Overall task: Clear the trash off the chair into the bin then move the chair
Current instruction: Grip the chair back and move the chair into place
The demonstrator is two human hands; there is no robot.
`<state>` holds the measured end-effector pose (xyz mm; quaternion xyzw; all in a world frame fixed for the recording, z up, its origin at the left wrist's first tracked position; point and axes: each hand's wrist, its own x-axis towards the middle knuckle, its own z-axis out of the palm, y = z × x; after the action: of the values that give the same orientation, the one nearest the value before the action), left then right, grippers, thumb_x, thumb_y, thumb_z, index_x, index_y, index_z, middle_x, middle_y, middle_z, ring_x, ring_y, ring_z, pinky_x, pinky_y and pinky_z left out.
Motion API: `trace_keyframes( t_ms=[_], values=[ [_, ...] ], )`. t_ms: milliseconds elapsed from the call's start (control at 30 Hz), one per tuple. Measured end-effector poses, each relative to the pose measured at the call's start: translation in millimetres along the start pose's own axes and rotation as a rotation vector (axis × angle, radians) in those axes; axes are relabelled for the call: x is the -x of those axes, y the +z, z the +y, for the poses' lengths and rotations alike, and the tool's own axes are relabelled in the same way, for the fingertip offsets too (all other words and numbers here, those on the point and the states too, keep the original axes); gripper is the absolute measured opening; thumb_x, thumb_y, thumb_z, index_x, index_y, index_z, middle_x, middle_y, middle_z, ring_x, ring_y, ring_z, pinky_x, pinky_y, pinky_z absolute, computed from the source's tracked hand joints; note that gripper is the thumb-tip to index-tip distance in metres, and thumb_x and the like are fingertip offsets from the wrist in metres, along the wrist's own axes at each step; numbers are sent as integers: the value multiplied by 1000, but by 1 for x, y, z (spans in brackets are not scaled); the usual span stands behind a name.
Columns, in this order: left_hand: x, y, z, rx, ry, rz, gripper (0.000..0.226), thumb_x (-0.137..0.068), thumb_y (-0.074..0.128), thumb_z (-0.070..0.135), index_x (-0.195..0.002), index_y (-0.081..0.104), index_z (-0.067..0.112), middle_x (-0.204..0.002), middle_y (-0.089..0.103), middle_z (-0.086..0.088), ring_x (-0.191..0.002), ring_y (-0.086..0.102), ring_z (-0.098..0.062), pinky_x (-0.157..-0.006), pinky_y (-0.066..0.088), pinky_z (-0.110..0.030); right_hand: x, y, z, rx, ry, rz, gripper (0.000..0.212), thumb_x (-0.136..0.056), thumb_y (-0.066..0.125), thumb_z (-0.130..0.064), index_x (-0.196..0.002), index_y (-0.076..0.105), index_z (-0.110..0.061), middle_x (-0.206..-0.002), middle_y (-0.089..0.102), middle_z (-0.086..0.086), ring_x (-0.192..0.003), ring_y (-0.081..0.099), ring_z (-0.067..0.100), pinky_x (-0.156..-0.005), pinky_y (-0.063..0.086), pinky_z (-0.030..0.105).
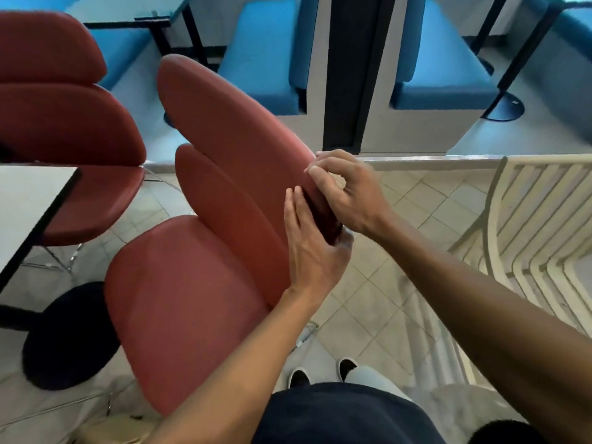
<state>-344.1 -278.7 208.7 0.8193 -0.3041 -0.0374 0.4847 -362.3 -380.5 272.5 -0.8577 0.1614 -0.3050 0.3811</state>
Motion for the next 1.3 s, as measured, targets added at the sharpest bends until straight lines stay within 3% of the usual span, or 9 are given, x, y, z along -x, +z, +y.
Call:
trace_keyframes(
  t_ms=[67, 133, 233, 433, 567, 800, 1033, 1200, 1300],
  values=[
    [-4, 5, 3, -14, -43, 27, 105, -73, 72, 40, -151, 11, 4, -158, 14, -17, -148, 10, -26, -119, 23, -44, -10, 2, 8, -35, -91, -116, 24, -95, 53, -22, -96, 75, -12, -109, 66, -3, -113, 55, 5, -97, 44, 17],
    [-10, 10, 5, -37, -118, 61, 110, -69, 72, 44, -152, 10, 5, -158, 15, -17, -148, 9, -27, -118, 23, -46, -21, 4, 18, -41, -171, -250, 27, -95, 50, -25, -96, 75, -14, -117, 65, 0, -127, 48, 10, -108, 40, 33],
    [-14, 13, 6, 12, -193, 87, 107, -62, 74, 36, -150, 18, 12, -153, 29, -11, -144, 25, -26, -112, 34, -45, -33, 6, 33, -4, -273, -373, 32, -93, 47, -32, -96, 75, -16, -126, 62, 2, -138, 37, 15, -114, 32, 40],
    [-14, 11, 12, 76, -231, 151, 90, -55, 73, 24, -137, 37, 26, -130, 53, 8, -122, 53, -15, -95, 50, -39, -36, 20, 38, -128, -351, -299, 31, -88, 54, -33, -75, 71, -11, -102, 64, 3, -131, 42, 17, -111, 25, 20],
    [-10, 6, 22, 112, -258, 179, 84, -55, 75, 17, -132, 44, 29, -117, 58, 14, -107, 58, -2, -89, 52, -29, -33, 26, 41, -222, -326, -244, 32, -87, 55, -29, -67, 68, -9, -94, 64, 4, -125, 40, 3, -111, 27, 22],
    [15, -19, 21, 183, -268, 152, 81, -54, 72, 13, -129, 48, 30, -112, 63, 12, -103, 63, -7, -83, 56, -36, -7, 43, 26, -262, -317, -158, 34, -86, 55, -28, -63, 67, -6, -87, 62, 4, -117, 39, -3, -108, 36, 36],
    [59, -75, 7, 176, -322, 92, 77, -58, 79, 1, -112, 49, 47, -100, 64, 23, -97, 62, 5, -72, 50, -11, 42, 76, -20, -286, -299, -31, 32, -82, 60, -26, -55, 62, -8, -77, 58, 1, -114, 36, -10, -106, 38, 38],
    [91, -115, -8, 220, -369, 80, 77, -60, 78, -2, -115, 51, 44, -104, 67, 21, -101, 63, 2, -79, 54, -18, 74, 104, -59, -216, -298, 29, 32, -81, 61, -26, -53, 57, -12, -74, 49, -8, -113, 50, 23, -102, 39, 48],
    [98, -125, -10, 191, -381, 41, 74, -63, 76, -3, -112, 49, 46, -102, 66, 24, -99, 63, 4, -78, 54, -17, 81, 105, -69, -151, -295, -9, 33, -81, 61, -34, -54, 59, -15, -75, 51, -11, -116, 49, 24, -102, 38, 45]
  ],
)
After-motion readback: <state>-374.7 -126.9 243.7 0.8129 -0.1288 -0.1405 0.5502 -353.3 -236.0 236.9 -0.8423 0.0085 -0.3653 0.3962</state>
